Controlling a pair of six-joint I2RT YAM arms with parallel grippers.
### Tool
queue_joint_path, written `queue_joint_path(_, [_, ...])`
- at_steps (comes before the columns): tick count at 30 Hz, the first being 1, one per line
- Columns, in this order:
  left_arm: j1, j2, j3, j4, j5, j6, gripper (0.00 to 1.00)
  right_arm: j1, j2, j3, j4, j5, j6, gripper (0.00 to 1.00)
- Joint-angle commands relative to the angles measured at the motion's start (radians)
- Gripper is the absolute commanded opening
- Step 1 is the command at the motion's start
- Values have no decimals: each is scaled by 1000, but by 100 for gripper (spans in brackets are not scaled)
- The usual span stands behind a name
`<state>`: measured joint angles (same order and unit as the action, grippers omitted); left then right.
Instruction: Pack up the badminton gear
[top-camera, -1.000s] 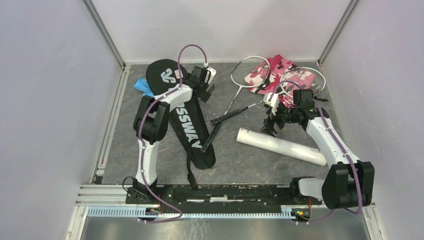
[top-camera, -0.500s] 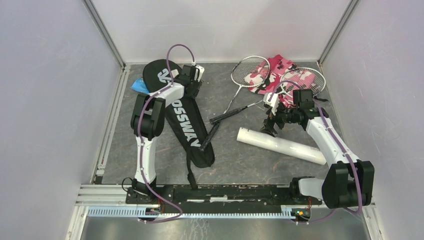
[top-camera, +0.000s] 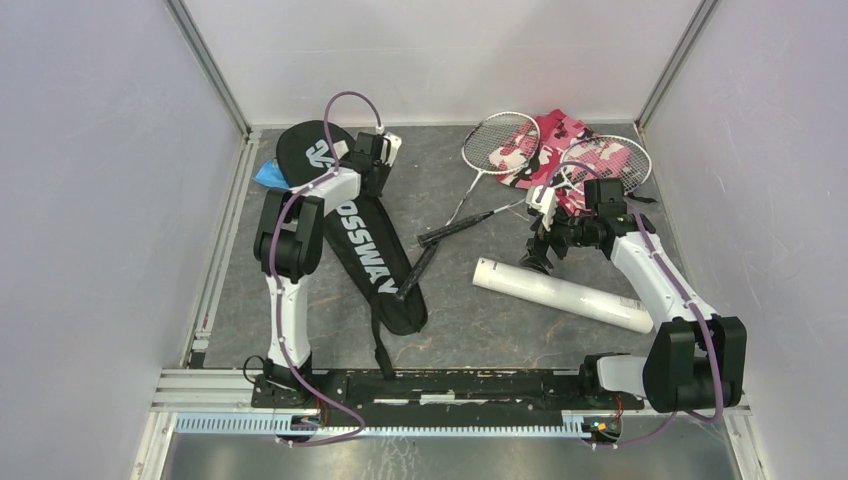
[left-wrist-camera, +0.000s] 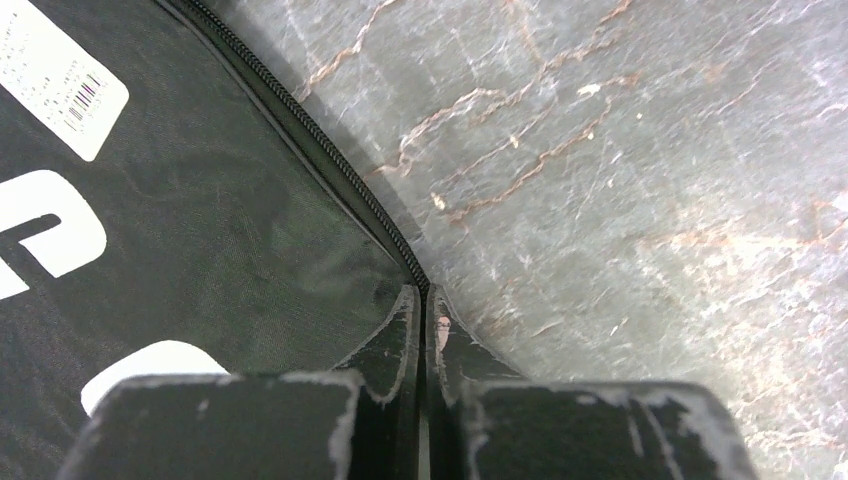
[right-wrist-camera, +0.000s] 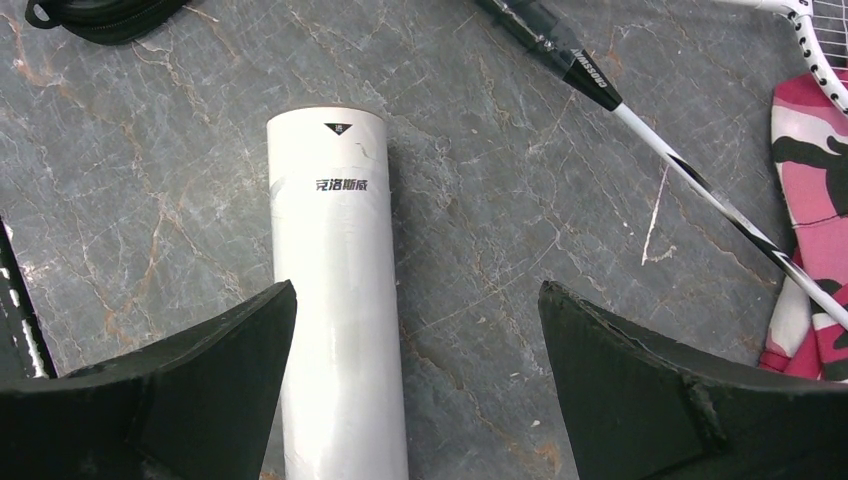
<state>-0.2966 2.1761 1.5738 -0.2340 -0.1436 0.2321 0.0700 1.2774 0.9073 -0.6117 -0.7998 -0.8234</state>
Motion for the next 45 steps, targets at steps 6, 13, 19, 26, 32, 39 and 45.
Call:
queue_joint_path(6, [19,-188,-52,-93,52,113,2,-4,-5,4,-6,-39,-1,96])
queue_joint_path(13, [27,-285,-81,-141,27,266,2,-5,-3,4,-10,-45,-5,97])
queue_joint_path(19, [41,-340,-131,-149,0,379,2,-4,3,2,-10,-47,-6,97])
queue_joint_path(26, [72,-418,-159,-165,18,463,2,-4,15,0,-11,-52,-6,97])
queue_joint_path(32, [92,-471,-181,-177,16,575,2,-5,17,-2,-9,-52,-6,96])
queue_joint_path(39, [131,-496,-197,-206,12,707,2,-4,22,-2,-11,-52,-6,97])
queue_joint_path(45, [140,-545,-205,-279,76,803,2,-4,31,-3,-11,-55,-7,96])
